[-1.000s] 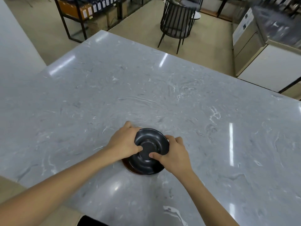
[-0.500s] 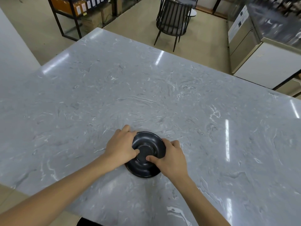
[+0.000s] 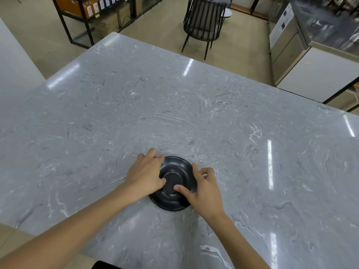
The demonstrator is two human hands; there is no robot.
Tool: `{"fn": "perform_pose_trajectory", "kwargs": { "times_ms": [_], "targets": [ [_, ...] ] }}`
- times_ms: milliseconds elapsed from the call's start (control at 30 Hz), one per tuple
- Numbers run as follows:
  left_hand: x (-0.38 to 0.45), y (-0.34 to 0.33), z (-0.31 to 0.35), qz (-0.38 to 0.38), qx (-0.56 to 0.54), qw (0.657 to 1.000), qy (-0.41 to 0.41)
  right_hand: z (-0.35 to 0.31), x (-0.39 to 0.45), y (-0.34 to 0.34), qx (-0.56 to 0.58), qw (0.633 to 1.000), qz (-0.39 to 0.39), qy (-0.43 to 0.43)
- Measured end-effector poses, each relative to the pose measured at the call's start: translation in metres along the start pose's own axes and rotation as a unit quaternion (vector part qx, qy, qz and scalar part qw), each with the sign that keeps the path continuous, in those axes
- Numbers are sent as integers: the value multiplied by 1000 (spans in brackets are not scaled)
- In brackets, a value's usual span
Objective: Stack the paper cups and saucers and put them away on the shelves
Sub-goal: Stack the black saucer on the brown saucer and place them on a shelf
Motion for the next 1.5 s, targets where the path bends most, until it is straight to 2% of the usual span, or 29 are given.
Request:
{"fn": "perform_pose_trajectory", "kwargs": {
  "times_ms": [400,667,833,1033,1333,1500],
  "targets": [
    [1,4,9,-41,49,998,19,2,0,-10,31,999,0,17],
    [-5,1,1,-21,40,999,15,-1,-3,-11,59,998,17,11],
    [-6,-4,-7,-27,-21,999,13,-1,-4,-12,87,996,-2,-20],
    [-4,-8,-16,-65,-223,973,0,-1,0,-7,100,992,-43,-66],
    [-4,-17,-19,-88,-292,952,24,1,10,-8,134,976,-123,-117],
    [-26,-26,-27,-73,-336,938,37,-7,4,-5,135,976,-147,-83]
  ]
}}
Point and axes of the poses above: each hand's wrist, its own x-axis towards the middle knuckle, its own y-axis out of the back of the hand, z = x × y, the point moved 7 cm from there along x, towards the middle knuckle, and after that the axes turned 1 degree about -x, right-handed, at the moved point
